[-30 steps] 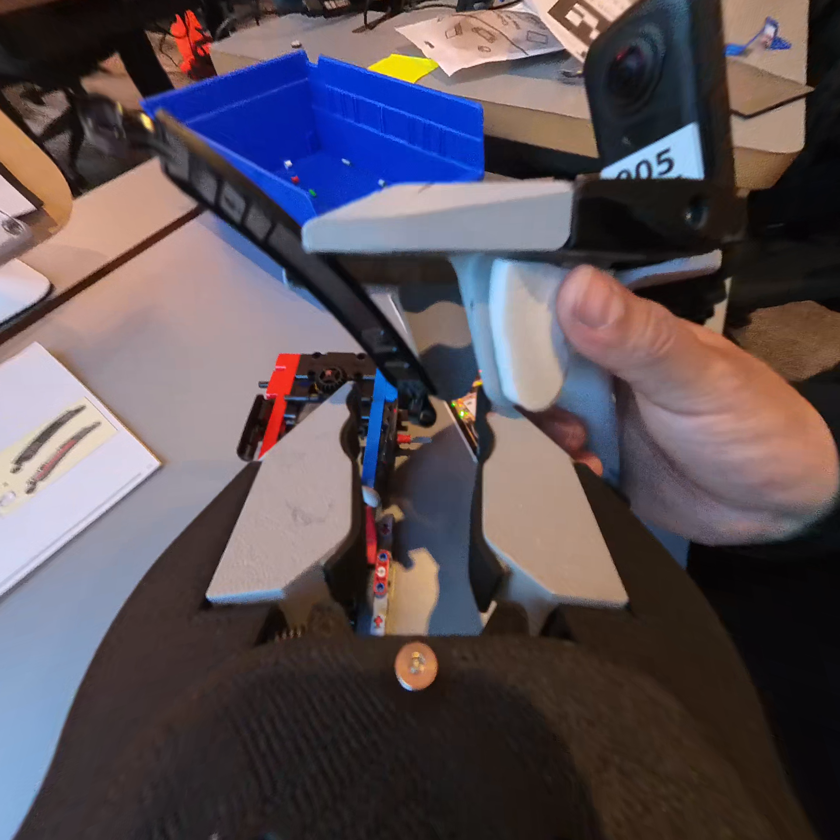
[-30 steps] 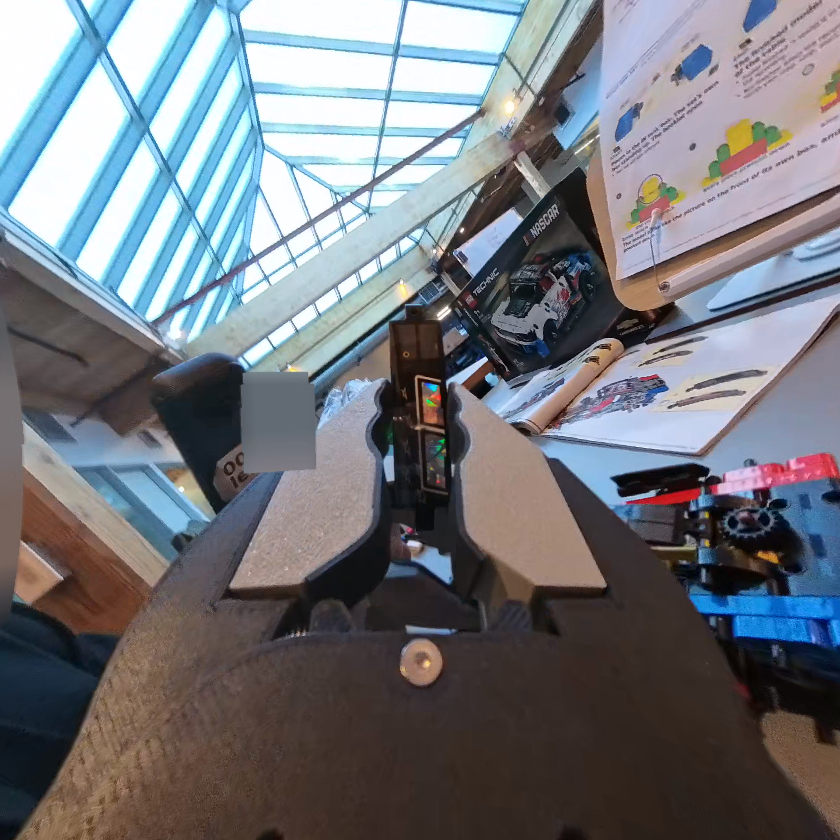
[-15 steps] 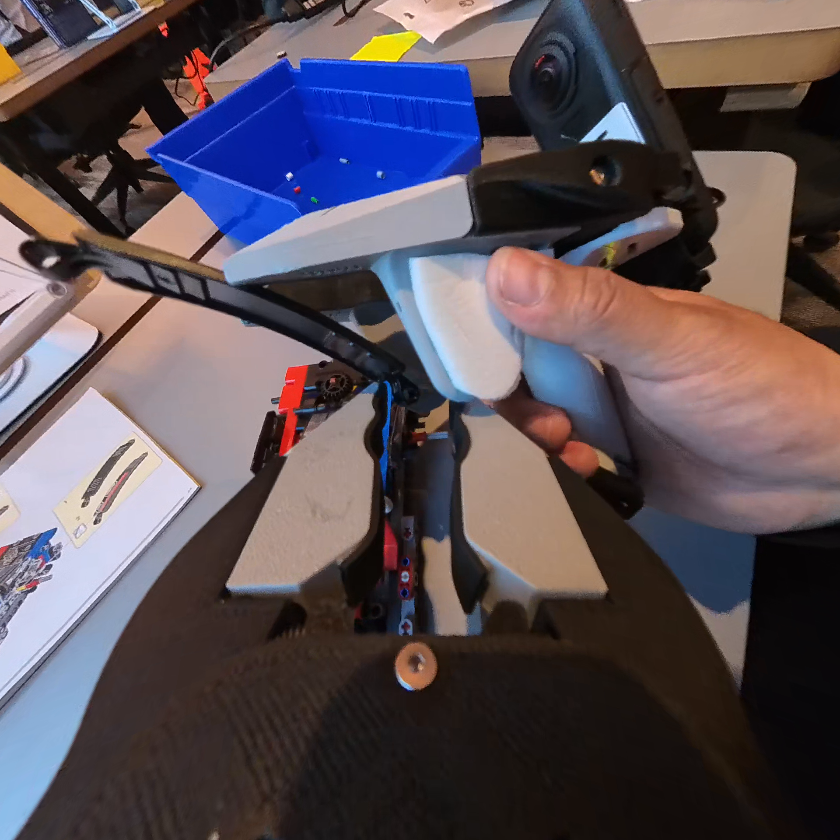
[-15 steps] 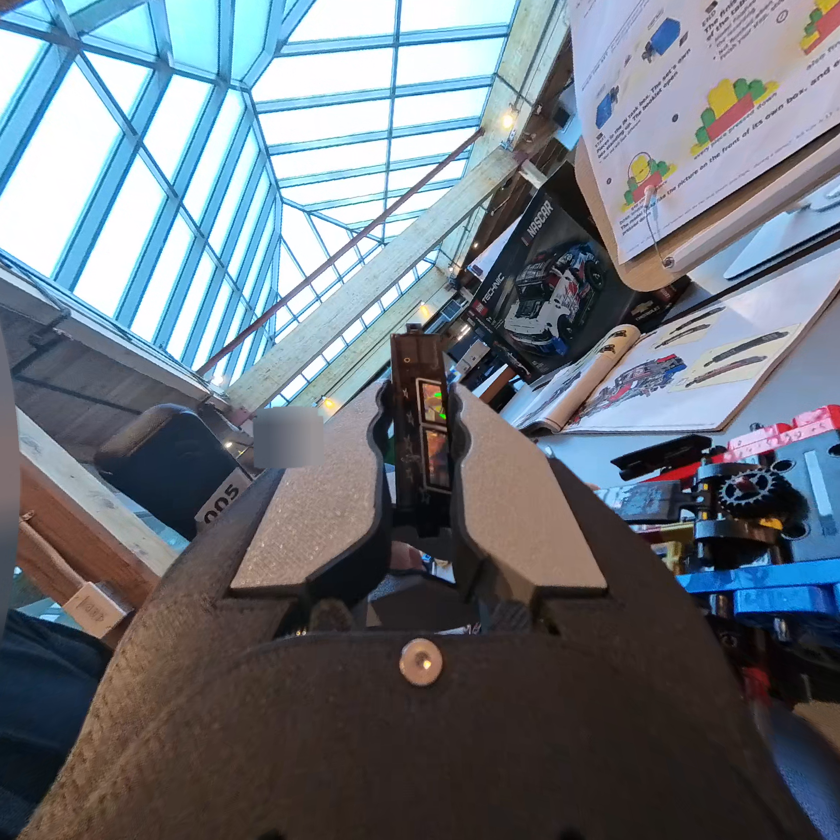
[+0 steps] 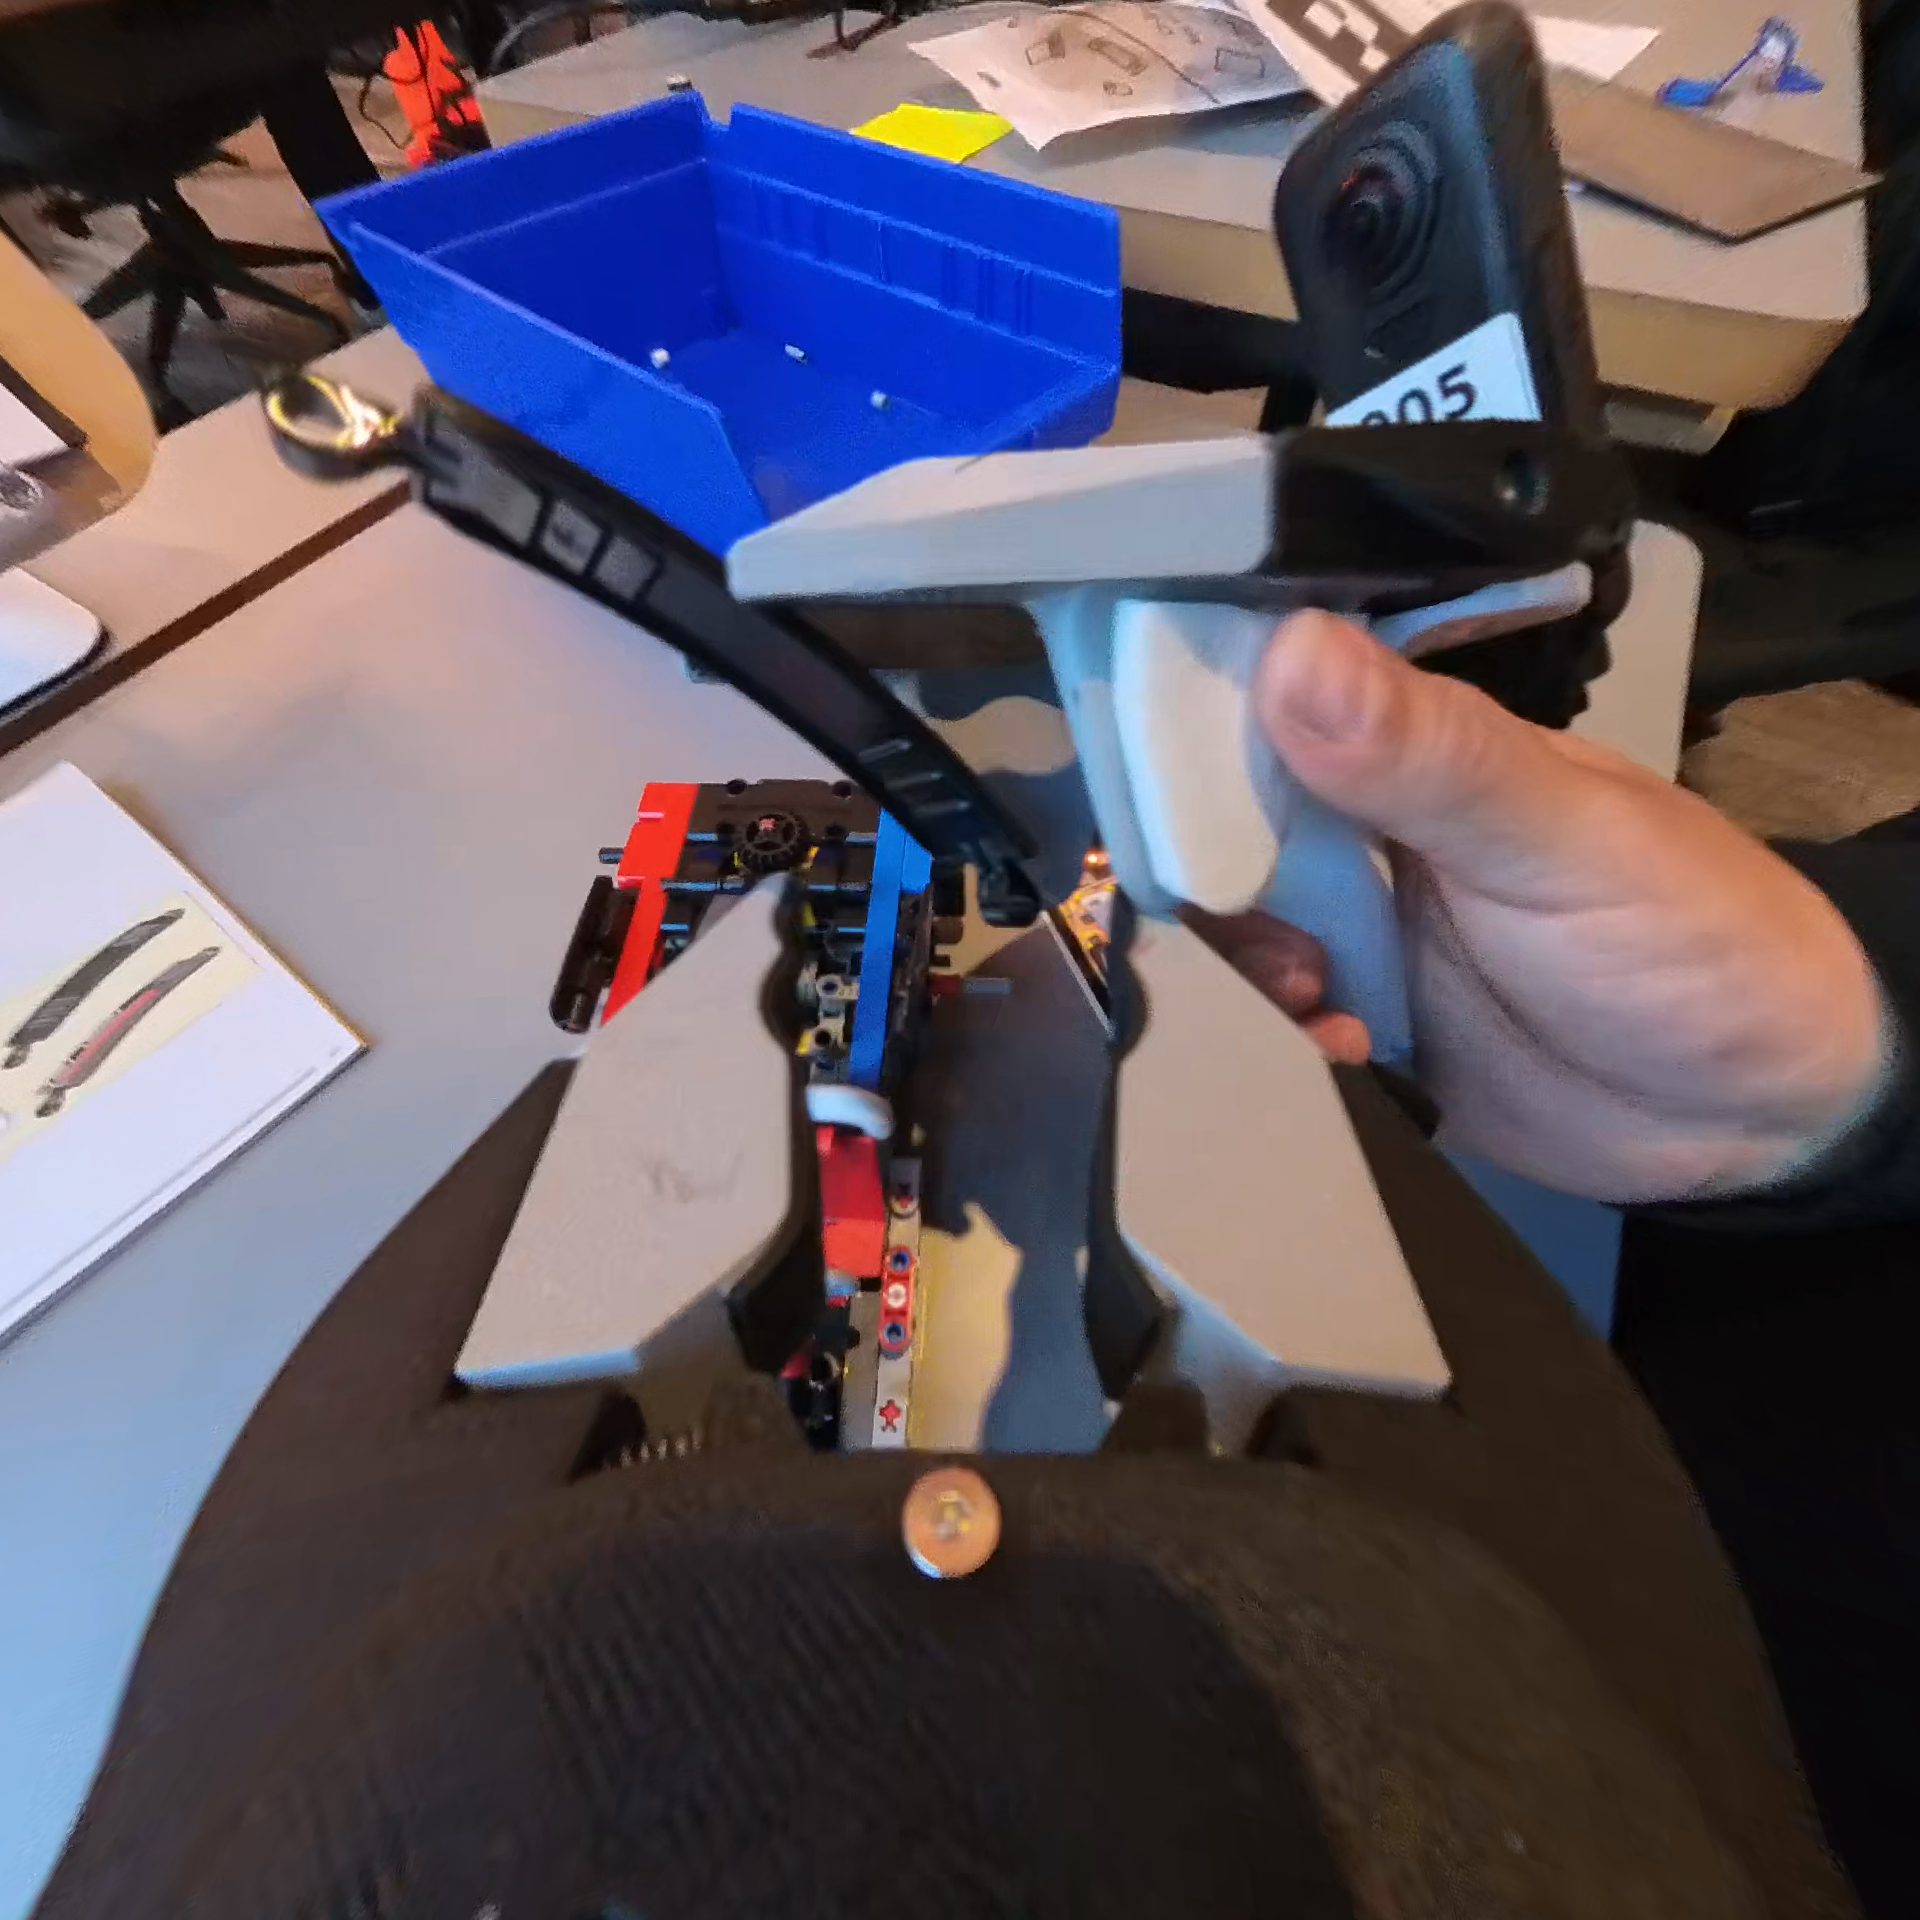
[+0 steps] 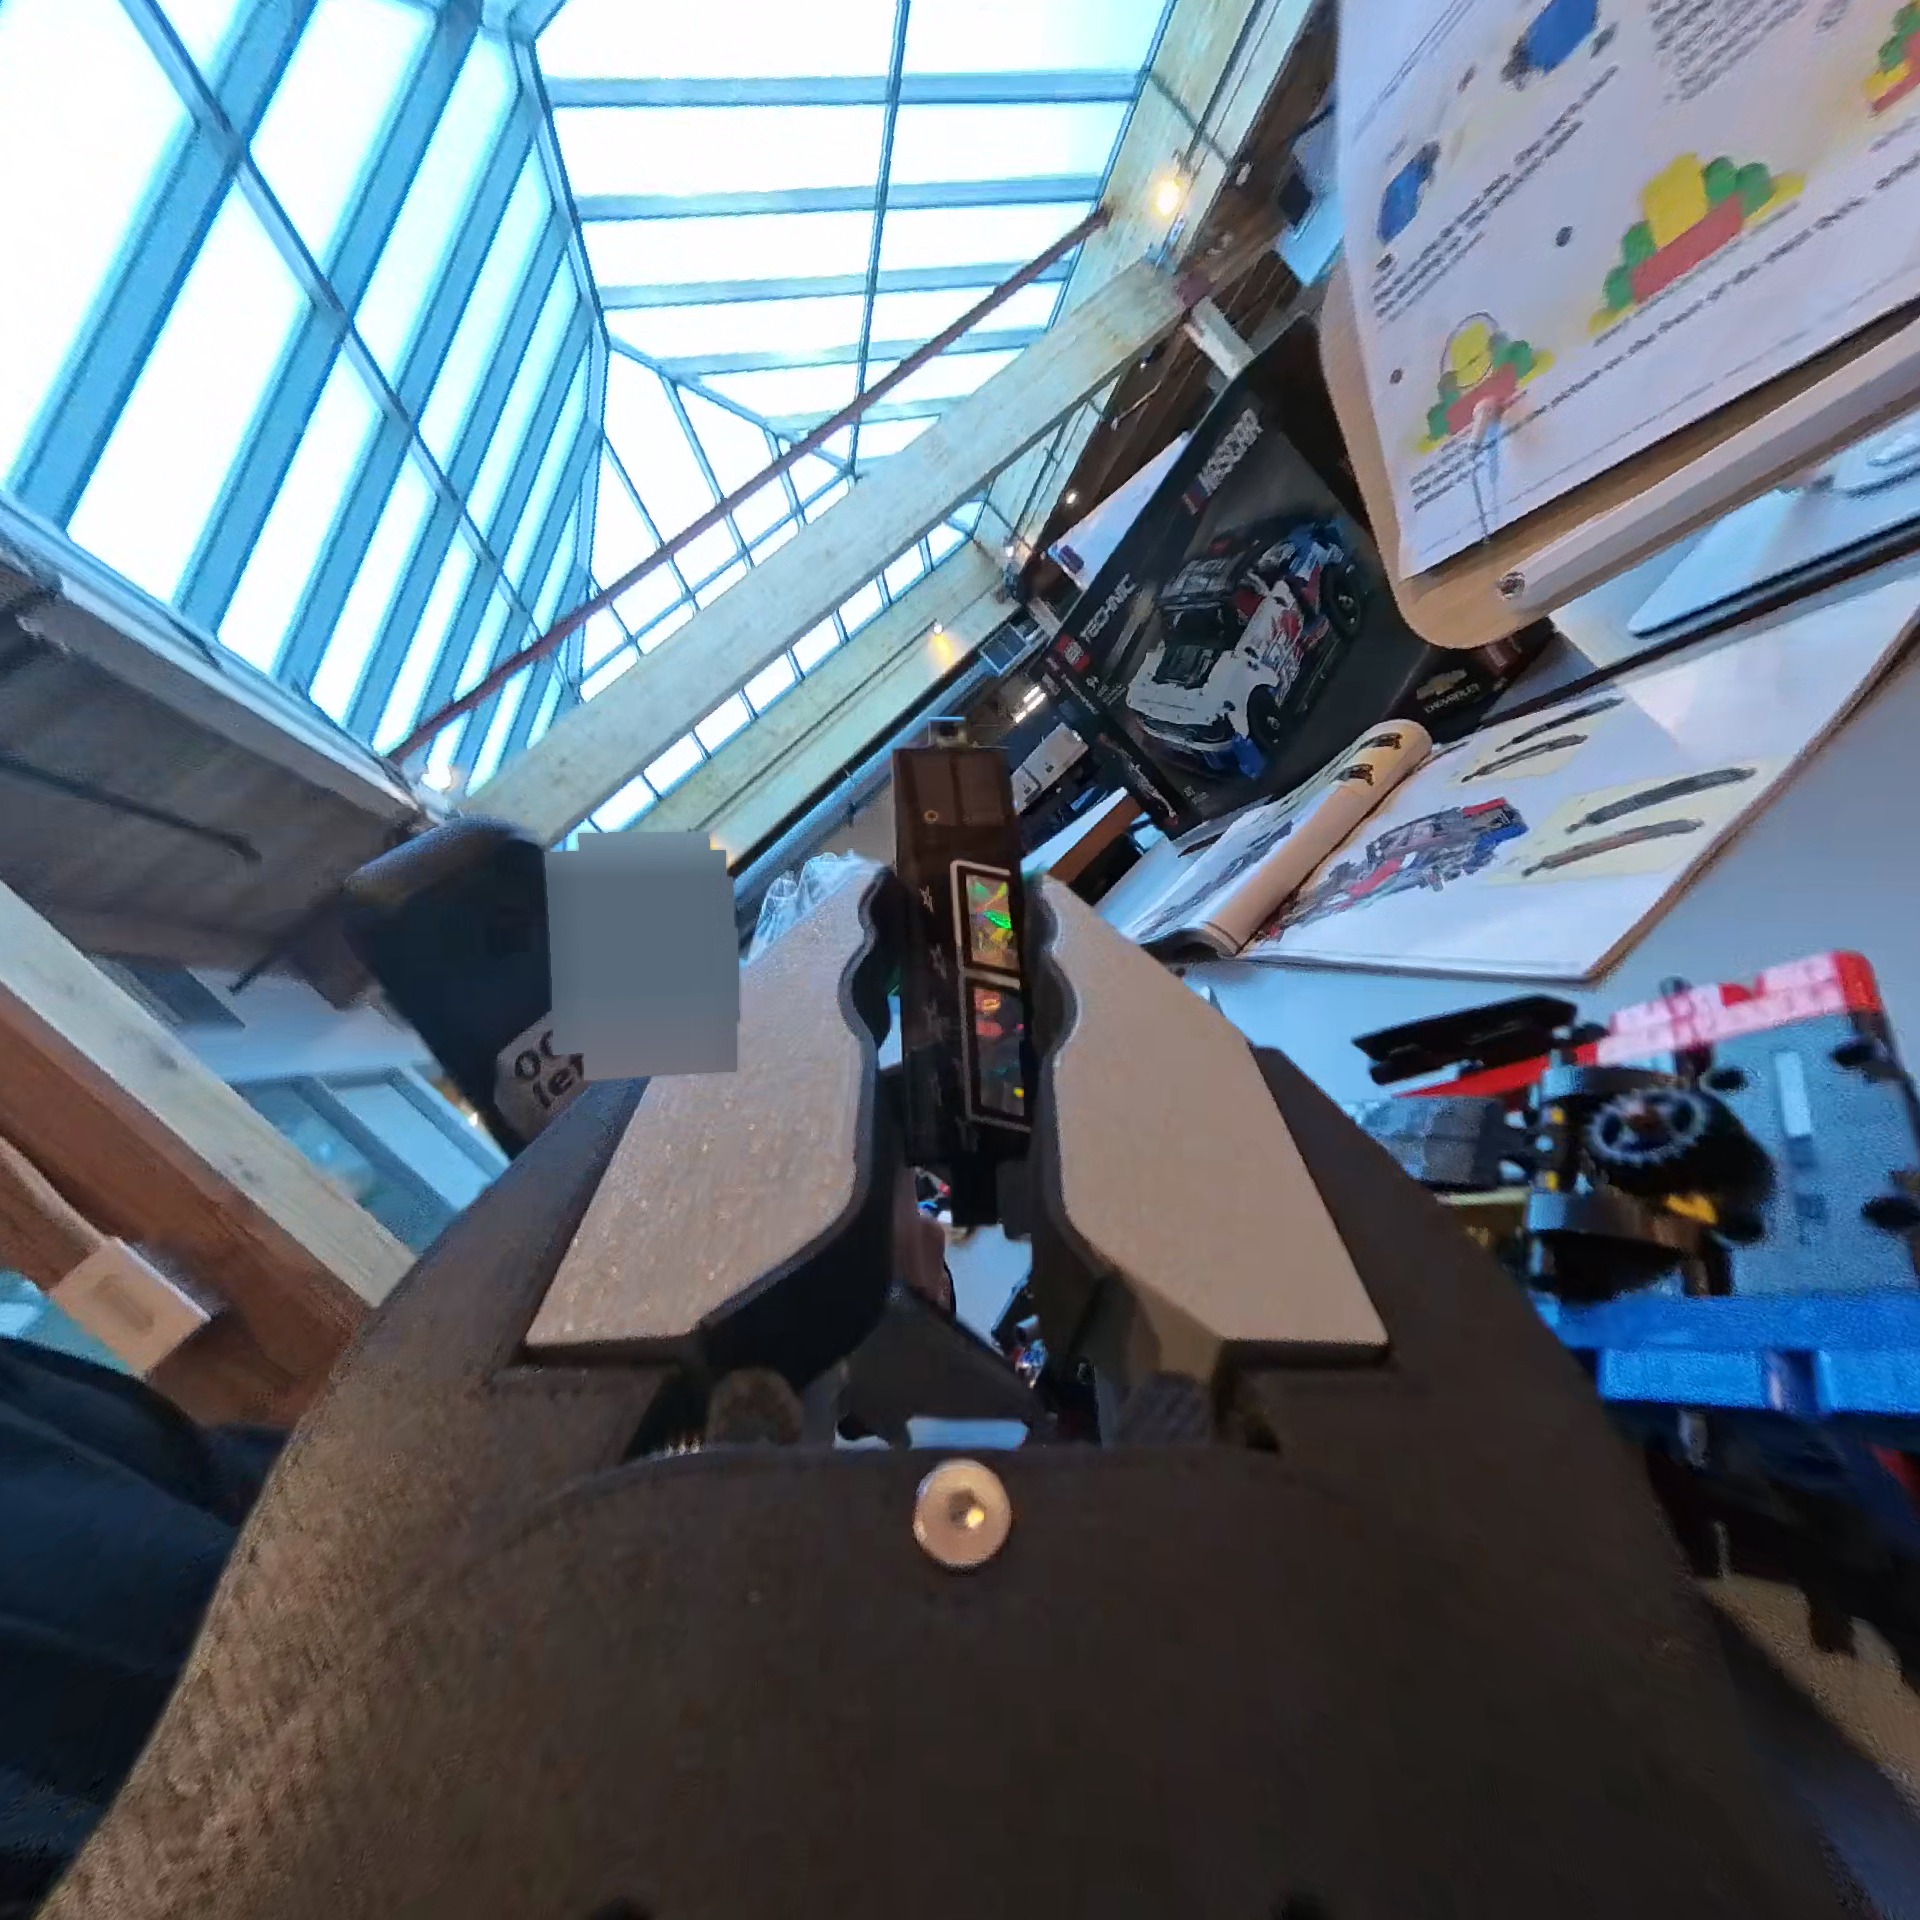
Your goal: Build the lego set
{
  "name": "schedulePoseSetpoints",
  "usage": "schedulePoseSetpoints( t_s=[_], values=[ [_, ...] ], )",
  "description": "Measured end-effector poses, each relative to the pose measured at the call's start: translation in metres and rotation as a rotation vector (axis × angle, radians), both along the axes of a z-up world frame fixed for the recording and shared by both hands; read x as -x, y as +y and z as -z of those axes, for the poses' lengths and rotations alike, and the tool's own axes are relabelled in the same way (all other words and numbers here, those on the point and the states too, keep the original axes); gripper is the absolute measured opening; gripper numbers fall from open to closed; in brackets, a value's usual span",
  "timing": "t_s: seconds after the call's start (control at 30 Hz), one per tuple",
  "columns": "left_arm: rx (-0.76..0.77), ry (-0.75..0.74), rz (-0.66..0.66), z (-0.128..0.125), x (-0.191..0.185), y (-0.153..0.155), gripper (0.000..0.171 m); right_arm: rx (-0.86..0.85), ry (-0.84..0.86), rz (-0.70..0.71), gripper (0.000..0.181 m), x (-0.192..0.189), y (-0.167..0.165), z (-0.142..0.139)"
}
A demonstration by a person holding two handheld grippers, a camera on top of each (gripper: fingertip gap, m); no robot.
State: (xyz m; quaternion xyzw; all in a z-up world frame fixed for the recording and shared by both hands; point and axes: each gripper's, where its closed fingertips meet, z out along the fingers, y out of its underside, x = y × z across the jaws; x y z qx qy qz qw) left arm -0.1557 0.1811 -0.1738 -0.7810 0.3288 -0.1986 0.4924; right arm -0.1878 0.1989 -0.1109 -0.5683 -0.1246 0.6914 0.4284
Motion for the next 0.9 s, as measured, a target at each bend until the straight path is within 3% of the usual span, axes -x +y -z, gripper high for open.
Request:
schedulePoseSetpoints(
  t_s=[0.03,0.2,0.27,0.37,0.47,0.57,0.67,0.9],
  values=[
    [0.009,-0.023,-0.005,-0.001,0.003,0.001,0.049,-0.049,-0.035,0.005,0.019,0.003,-0.003,0.0],
    [0.054,-0.147,-0.001,-0.003,0.034,-0.005,0.06,-0.449,-0.343,0.071,0.02,0.013,-0.02,0.0],
    [0.078,-0.26,0.081,-0.012,0.041,-0.019,0.053,-0.631,-0.523,0.12,0.02,0.016,-0.021,0.007],
    [0.183,-0.451,0.184,-0.029,0.049,-0.036,0.053,-0.844,-0.651,0.163,0.02,0.017,-0.026,0.012],
    [0.248,-0.59,0.198,-0.043,0.053,-0.036,0.051,-0.973,-0.727,0.172,0.019,0.019,-0.031,0.016],
    [0.316,-0.749,0.215,-0.054,0.053,-0.033,0.039,-1.023,-0.755,0.181,0.02,0.018,-0.035,0.017],
    [0.385,-0.808,0.265,-0.055,0.046,-0.033,0.009,-1.004,-0.744,0.166,0.02,0.018,-0.038,0.018],
    [0.44,-0.741,0.25,-0.057,0.043,-0.014,0.0,-0.851,-0.701,0.165,0.017,0.01,-0.031,0.017]
  ],
)
